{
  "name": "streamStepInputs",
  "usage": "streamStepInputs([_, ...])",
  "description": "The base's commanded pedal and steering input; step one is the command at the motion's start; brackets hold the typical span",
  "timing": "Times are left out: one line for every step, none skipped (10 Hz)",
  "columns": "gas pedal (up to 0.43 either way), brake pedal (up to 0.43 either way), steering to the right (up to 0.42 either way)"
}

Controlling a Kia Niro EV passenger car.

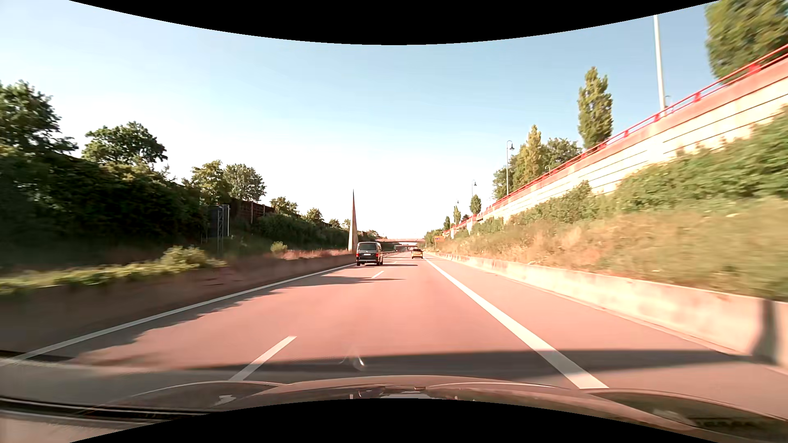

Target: Follow the waypoints while adhering to traffic rules and regulations

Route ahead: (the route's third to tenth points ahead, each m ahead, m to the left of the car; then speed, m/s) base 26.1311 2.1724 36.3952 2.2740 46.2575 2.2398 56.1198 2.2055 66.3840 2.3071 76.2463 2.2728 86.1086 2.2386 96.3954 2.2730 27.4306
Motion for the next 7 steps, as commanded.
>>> streamStepInputs([0.209,0.006,0.0])
streamStepInputs([0.22,0.006,0.0])
streamStepInputs([0.22,0.006,0.0])
streamStepInputs([0.22,0.006,0.0])
streamStepInputs([0.22,0.006,0.0])
streamStepInputs([0.22,0.006,0.0])
streamStepInputs([0.22,0.006,-0.001])
